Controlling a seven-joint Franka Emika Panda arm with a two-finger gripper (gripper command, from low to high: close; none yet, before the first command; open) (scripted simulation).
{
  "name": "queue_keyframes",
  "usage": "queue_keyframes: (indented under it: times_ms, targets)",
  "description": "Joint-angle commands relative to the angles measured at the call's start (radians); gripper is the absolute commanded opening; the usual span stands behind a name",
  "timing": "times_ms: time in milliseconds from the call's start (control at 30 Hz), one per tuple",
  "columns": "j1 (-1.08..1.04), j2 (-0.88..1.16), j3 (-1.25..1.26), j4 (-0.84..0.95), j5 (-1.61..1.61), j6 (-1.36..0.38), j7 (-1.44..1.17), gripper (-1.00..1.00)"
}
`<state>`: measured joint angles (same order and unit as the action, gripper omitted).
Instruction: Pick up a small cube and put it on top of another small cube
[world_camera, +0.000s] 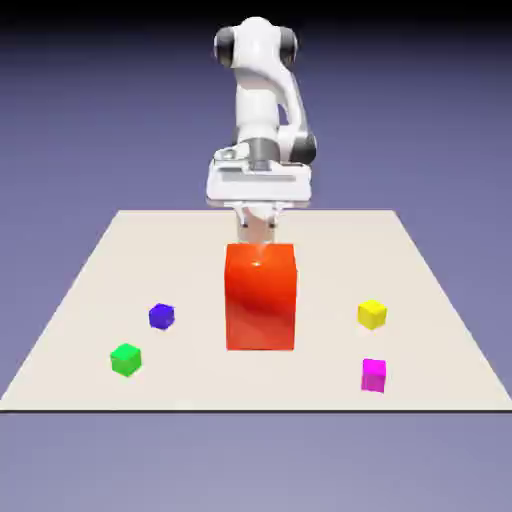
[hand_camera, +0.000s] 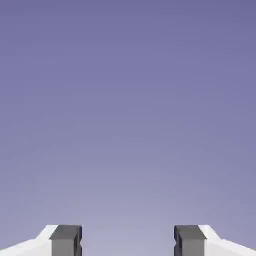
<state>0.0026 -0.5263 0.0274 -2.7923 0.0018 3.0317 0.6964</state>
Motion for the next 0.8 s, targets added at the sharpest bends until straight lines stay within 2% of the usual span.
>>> queue_keyframes:
  times_ms: [0, 767]
  targets:
    - [-0.008, 0.036, 0.023, 0.015, 0.002, -0.004, -0.037, 0.0]
    - [-0.188, 0.87, 0.545, 0.352, 0.037, -0.106, -0.888, 0.0]
